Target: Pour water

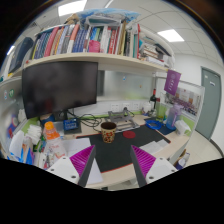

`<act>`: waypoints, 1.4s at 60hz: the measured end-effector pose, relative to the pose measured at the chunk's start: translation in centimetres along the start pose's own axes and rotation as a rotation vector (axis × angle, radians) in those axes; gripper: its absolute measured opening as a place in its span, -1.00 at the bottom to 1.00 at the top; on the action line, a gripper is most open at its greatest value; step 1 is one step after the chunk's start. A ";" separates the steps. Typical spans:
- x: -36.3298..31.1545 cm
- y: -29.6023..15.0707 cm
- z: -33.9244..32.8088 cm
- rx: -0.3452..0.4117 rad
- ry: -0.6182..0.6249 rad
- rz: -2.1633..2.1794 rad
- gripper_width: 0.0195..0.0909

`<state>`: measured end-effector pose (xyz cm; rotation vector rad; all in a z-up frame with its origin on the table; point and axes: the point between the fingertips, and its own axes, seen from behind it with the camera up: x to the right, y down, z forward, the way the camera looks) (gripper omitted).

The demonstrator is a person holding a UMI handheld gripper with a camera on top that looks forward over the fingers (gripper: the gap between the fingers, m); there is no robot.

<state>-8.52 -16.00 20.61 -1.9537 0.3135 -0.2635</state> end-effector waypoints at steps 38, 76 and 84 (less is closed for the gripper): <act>-25.4 5.0 9.9 0.125 -0.226 0.006 0.43; -29.0 4.4 14.6 0.259 -0.400 -0.076 -0.33; -28.7 4.4 15.0 0.258 -0.393 -0.068 -0.45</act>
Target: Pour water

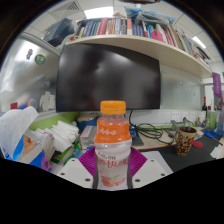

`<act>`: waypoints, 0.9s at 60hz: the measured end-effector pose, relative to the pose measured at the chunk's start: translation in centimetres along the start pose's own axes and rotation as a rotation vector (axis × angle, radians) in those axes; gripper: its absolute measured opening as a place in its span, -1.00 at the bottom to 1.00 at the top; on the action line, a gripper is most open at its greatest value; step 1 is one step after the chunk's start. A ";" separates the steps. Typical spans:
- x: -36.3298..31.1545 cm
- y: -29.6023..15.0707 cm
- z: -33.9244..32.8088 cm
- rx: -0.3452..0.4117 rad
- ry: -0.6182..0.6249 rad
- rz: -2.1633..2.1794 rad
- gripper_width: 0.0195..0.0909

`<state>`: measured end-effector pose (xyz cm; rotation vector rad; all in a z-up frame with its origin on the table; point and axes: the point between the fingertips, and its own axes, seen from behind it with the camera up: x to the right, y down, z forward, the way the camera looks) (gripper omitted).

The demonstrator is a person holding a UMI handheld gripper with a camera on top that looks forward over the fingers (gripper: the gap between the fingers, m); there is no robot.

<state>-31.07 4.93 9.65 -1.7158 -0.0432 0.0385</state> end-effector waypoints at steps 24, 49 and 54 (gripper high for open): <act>6.2 -6.4 0.8 -0.011 -0.112 0.336 -0.47; 18.6 -10.6 5.4 -0.039 -0.049 1.377 -0.47; 19.0 -10.2 6.6 -0.069 -0.055 1.541 -0.47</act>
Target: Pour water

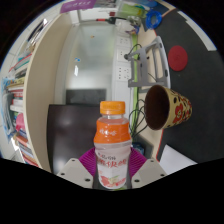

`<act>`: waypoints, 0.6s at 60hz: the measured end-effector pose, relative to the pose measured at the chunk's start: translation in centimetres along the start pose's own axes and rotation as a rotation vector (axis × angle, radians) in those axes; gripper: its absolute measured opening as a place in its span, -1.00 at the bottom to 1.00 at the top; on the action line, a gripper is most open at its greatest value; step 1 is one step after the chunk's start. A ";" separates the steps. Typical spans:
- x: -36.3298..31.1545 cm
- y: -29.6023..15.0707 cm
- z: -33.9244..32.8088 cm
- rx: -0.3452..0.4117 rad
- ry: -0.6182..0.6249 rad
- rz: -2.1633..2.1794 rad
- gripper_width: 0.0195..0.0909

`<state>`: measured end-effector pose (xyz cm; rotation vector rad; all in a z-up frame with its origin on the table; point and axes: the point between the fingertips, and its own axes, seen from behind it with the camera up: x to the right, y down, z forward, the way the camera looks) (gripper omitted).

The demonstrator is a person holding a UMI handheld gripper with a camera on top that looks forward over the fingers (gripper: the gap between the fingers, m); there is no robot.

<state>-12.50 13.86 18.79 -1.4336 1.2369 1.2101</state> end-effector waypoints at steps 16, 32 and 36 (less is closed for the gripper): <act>1.2 -0.2 1.8 -0.034 0.037 0.375 -0.47; 2.6 -0.6 1.5 -0.032 0.086 0.432 -0.47; 2.1 -0.4 1.2 -0.047 0.092 0.376 -0.47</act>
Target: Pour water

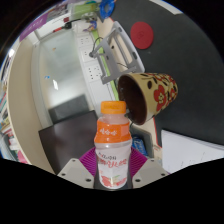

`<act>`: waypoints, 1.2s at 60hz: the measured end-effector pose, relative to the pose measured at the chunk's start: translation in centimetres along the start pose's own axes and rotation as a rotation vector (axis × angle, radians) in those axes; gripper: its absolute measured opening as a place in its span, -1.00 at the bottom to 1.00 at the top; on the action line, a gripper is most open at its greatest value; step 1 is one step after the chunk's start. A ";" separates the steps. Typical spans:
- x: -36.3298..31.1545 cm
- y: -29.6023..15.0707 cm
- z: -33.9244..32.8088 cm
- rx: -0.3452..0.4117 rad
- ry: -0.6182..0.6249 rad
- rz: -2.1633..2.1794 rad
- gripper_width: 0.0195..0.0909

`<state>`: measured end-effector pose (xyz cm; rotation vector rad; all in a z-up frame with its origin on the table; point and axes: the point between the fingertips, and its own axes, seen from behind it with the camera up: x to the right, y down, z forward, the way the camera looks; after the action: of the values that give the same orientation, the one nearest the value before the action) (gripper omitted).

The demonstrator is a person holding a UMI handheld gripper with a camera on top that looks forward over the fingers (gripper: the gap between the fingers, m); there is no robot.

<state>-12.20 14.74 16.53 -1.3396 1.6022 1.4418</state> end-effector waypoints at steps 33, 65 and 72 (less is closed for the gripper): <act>-12.4 -10.6 -6.8 0.245 0.146 -1.511 -0.43; -3.5 -26.0 -3.3 0.362 0.289 -1.814 -0.40; -0.5 -27.0 -2.5 0.321 0.311 -1.819 -0.31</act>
<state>13.59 15.07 7.97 -1.8665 0.1807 -0.1430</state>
